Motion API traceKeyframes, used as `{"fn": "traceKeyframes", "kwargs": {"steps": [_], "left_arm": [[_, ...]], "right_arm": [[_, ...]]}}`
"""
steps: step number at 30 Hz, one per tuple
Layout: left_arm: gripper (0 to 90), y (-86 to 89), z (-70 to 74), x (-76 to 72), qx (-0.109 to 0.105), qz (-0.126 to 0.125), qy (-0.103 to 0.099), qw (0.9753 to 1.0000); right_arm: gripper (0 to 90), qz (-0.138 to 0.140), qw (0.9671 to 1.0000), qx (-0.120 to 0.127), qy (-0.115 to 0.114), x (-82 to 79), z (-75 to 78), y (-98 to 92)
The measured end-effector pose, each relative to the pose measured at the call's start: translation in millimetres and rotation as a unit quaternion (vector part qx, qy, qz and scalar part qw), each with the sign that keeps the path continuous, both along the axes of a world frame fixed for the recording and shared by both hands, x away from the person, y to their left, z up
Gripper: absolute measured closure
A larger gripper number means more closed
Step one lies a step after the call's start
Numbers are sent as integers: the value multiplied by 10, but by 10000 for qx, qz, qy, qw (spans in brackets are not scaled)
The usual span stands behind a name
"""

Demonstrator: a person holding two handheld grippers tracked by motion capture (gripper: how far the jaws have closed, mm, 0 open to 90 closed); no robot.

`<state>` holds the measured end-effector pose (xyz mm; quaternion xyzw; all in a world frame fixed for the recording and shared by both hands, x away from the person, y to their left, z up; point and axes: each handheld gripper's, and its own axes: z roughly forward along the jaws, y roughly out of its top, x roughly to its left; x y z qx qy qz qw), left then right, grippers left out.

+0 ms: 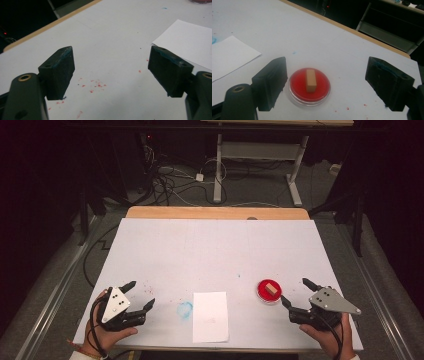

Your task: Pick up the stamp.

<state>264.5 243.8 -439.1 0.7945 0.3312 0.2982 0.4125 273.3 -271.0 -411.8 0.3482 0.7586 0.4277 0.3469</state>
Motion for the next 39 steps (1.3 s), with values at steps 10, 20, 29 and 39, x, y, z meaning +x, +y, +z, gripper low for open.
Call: {"fn": "traceKeyframes", "kwargs": {"steps": [10, 20, 29, 39], "left_arm": [[209, -63, -55, 72, 75, -160, 113, 9998], [218, -66, -71, 65, 135, -135, 149, 9997], [222, -63, -90, 86, 216, -71, 198, 9995], [227, -55, -110, 93, 271, -94, 244, 9993]], "right_arm": [[182, -32, 10000, -30, 33, -18, -5, -26], [182, -86, 9998, -21, 169, 51, 32, -68], [184, -79, 9996, -121, 223, 124, 176, -102], [244, 86, 9907, -292, 1329, 400, 321, -49]]}}
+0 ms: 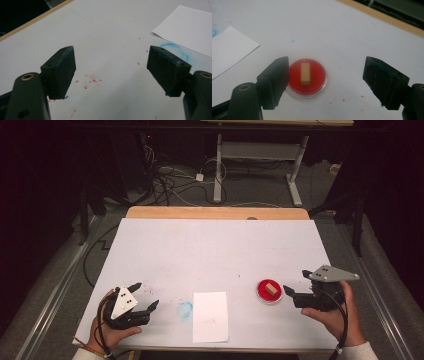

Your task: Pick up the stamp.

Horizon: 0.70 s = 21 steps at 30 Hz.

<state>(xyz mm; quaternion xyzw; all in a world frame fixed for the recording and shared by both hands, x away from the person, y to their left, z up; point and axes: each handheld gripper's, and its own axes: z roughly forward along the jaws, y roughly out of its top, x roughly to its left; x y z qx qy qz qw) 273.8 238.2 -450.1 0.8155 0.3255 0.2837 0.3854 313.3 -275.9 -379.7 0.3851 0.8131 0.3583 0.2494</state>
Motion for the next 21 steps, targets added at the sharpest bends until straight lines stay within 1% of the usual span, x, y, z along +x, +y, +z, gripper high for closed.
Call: {"fn": "traceKeyframes", "kwargs": {"steps": [1, 3, 4, 6, 7, 8, 9, 10, 12, 15, 16, 17, 18, 19, 20, 21], "left_arm": [[227, 1, -1, 1, 5, -3, 6, 10000], [227, 3, -3, 5, 16, -7, 23, 10000], [227, 3, -5, 8, 24, -8, 36, 10000], [227, 3, -9, 13, 27, -9, 59, 10000], [227, 3, -10, 14, 29, -17, 69, 10000], [227, 5, -11, 22, 55, -36, 24, 10000], [227, 5, -11, 22, 55, -36, 24, 10000], [227, 3, -16, 19, 38, -6, 92, 10000], [227, 1, -24, 23, 70, -15, 118, 9999], [227, -2, -30, 25, 85, -15, 135, 9999], [227, -3, -31, 25, 81, -20, 135, 9999], [227, -4, -32, 24, 82, -21, 136, 9999], [227, -4, -33, 25, 80, -24, 141, 9999], [227, -4, -35, 27, 77, -32, 153, 9998], [227, -5, -36, 28, 94, -30, 152, 9998], [227, -5, -38, 30, 97, -32, 156, 9998]], "right_arm": [[267, 32, 9992, -223, 325, 72, 5, 60], [296, 60, 9975, -399, 582, 143, 17, 120], [289, 45, 9968, -452, 661, 175, 26, 149], [291, 119, 9957, -529, 751, 225, 39, 213], [291, 119, 9957, -529, 751, 225, 39, 213], [286, 136, 9951, -580, 791, 264, 39, 274], [286, 131, 9946, -645, 807, 281, 30, 307], [288, 158, 9937, -725, 844, 299, 15, 338], [298, 237, 9916, -782, 998, 334, -30, 395], [320, 271, 9888, -962, 1110, 377, -110, 468], [331, 257, 9883, -990, 1132, 391, -142, 485], [331, 257, 9883, -990, 1132, 391, -142, 485], [394, 263, 9861, -1103, 1217, 420, -203, 503], [409, 307, 9848, -1108, 1304, 435, -233, 509], [424, 273, 9839, -1153, 1338, 449, -258, 512], [458, 257, 9835, -1181, 1347, 465, -277, 511]]}}
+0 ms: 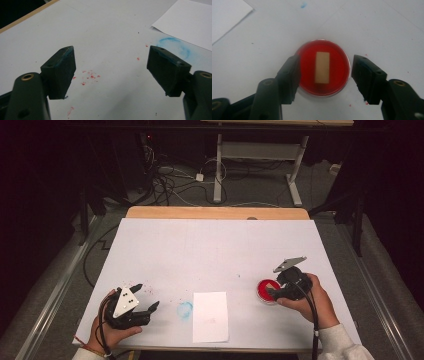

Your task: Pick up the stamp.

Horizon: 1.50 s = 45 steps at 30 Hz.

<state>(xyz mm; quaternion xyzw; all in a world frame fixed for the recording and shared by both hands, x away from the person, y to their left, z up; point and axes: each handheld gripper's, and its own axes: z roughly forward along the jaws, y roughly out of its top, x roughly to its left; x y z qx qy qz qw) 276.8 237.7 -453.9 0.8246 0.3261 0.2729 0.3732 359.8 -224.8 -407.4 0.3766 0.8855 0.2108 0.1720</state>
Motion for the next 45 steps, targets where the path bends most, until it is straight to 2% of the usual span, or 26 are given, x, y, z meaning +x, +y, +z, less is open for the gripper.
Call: {"fn": "traceKeyframes", "kwargs": {"steps": [2, 4, 6, 7, 9, 19, 20, 26, 35, 39, 42, 45], "left_arm": [[227, -4, -6, 4, -3, 2, 12, 10000], [227, -8, -11, 8, -1, -7, 25, 10000], [227, -9, -13, 9, 4, -16, 35, 10000], [227, -11, -14, 10, 16, -17, 36, 10000], [227, -12, -15, 10, 36, -16, 31, 10000], [230, -10, -20, 13, 48, -22, 54, 10000], [230, -11, -20, 13, 57, -20, 52, 10000], [230, -10, -19, 14, 46, -23, 60, 10000], [230, 0, -17, 12, 41, -41, 67, 10000], [242, 6, -8, 16, 39, -37, -22, 10000], [237, 5, -15, 12, 14, -12, 56, 10000], [235, 4, -14, 14, 31, -15, 62, 10000]], "right_arm": [[473, -4, 10000, 3, 86, 22, -30, 2], [544, 39, 9999, 3, 121, 35, -48, 6], [551, 87, 9998, 26, 148, 38, -56, 11], [597, 134, 9998, 0, 161, 45, -69, 24], [622, 188, 9997, -42, 174, 51, -82, 37], [650, 209, 9993, -74, 302, 95, -149, 52], [695, 194, 9993, -83, 293, 106, -167, 46], [752, 176, 9990, -91, 399, 139, -229, 40], [760, 203, 9991, -133, 355, 130, -229, 50], [759, 261, 9991, -115, 315, 136, -235, 41], [755, 300, 9989, -146, 334, 137, -233, 38], [656, 268, 9990, -70, 355, 134, -226, 26]]}}
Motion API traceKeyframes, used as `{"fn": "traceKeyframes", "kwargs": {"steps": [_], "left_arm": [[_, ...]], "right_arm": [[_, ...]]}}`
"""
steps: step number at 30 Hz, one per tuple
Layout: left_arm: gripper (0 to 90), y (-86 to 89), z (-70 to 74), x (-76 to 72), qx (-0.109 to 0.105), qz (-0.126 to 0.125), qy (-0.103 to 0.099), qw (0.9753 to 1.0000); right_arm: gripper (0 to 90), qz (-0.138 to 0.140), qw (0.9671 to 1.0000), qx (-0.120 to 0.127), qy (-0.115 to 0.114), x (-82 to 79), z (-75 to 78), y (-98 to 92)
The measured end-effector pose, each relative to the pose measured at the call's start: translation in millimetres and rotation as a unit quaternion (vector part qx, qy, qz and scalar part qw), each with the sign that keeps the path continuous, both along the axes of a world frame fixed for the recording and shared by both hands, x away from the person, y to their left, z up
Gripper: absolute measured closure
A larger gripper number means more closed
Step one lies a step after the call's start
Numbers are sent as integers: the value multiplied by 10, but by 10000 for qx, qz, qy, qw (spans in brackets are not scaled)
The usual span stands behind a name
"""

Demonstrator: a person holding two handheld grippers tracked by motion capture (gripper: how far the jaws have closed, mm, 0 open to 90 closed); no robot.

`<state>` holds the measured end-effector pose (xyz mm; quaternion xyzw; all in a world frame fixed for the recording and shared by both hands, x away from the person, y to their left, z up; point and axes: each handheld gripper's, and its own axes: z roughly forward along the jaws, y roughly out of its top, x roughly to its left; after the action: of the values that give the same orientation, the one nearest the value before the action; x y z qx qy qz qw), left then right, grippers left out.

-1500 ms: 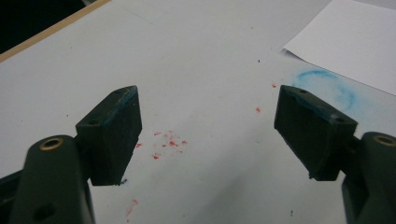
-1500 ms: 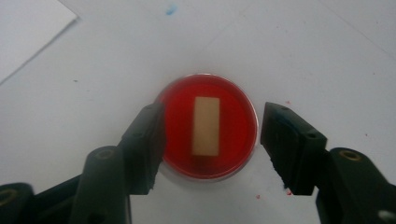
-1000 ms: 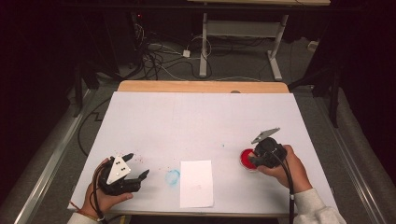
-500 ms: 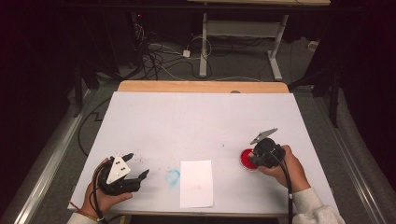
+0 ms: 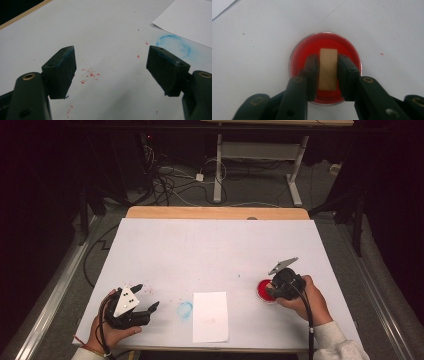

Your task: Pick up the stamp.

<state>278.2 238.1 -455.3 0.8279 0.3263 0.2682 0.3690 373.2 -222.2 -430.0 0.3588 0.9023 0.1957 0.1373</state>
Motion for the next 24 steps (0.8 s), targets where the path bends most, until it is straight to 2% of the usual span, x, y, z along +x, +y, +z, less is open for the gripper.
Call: {"fn": "traceKeyframes", "kwargs": {"steps": [5, 6, 8, 21, 24], "left_arm": [[235, -2, -3, 2, 2, 14, 6, 10000], [235, -2, -4, 2, 0, 15, 8, 10000], [235, -2, -5, 3, 3, 15, 16, 10000], [235, -1, -5, 4, 4, 13, 47, 10000], [235, 0, -1, 0, -20, -20, 30, 10000]], "right_arm": [[671, -43, 10000, 40, -64, -3, 21, -5], [738, 10, 10000, 52, -16, -6, 29, -6], [759, 44, 10000, 22, -59, -10, 33, -1], [764, 154, 9998, -78, -64, -17, 26, 10], [764, 163, 9997, -71, -145, -23, 41, 13]]}}
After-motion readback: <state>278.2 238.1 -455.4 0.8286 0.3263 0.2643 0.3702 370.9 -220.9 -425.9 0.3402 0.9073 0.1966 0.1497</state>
